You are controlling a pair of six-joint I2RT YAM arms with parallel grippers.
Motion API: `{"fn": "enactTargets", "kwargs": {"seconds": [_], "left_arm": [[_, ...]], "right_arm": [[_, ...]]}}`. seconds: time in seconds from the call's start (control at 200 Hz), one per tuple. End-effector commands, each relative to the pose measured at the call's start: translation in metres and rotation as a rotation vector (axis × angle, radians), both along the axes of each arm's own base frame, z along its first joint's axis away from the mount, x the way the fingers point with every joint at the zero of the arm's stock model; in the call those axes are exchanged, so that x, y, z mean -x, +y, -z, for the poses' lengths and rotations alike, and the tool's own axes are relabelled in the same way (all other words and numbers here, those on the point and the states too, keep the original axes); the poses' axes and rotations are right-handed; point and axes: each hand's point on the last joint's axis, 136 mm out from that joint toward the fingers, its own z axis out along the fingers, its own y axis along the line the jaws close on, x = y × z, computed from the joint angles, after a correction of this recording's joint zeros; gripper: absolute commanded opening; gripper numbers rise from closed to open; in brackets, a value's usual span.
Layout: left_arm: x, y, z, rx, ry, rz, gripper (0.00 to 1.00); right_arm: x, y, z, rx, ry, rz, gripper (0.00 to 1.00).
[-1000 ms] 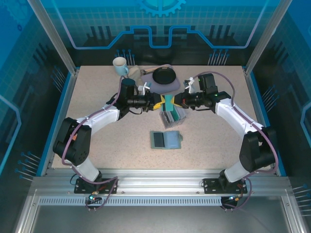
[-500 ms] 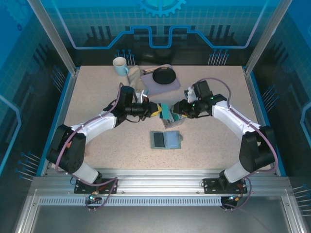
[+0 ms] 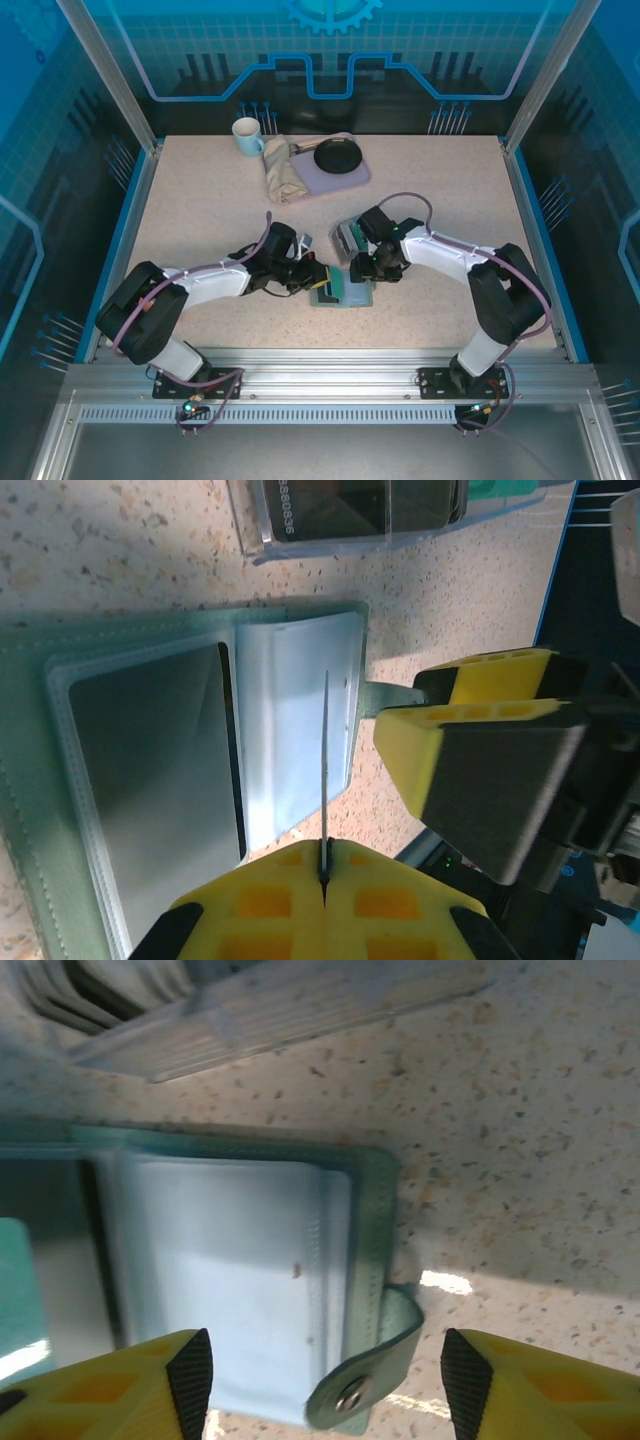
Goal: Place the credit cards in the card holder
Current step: Insert the credit card into the card slot.
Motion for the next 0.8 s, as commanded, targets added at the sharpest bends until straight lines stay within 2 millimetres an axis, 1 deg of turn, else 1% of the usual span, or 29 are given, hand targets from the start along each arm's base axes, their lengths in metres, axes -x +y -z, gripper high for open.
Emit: {"fn": "enactTargets", "kwargs": {"seconds": [0.0,0.105,0.15,0.245,0.355,0.585,0.795], "left_arm": [[-0.007,-0.002,0.008,-0.019,-0.035,-0.008,0.01],[-0.009,-0.005,0.014,-0.016,-0.04,0.001,0.01],[-0.01,-0.006,0.017,-0.019,-0.04,0.005,0.01],[-0.009,-0.004,0.022,-0.023,-0.042,0.004,0.01],[-0.005,-0.001,0.031,-0.043,-0.034,0.001,0.01],[0.001,0.004,0.047,-0.069,-0.015,0.009,0.01],[-0.002,-0.004,0.043,-0.009,-0.047,0.009,0.02]], "right_arm": [[0.005,-0.009,0.013,0.06,0.019,0.016,0.61],[0.005,-0.009,0.021,0.044,0.036,0.025,0.55],[0.005,-0.009,0.024,0.031,0.045,0.032,0.5],[0.005,-0.011,0.029,0.013,0.056,0.047,0.4],[0.005,-0.011,0.034,-0.024,0.069,0.067,0.33],[0.012,-0.013,0.045,-0.038,0.111,0.09,0.3],[0.018,-0.013,0.052,-0.057,0.135,0.107,0.28]]}}
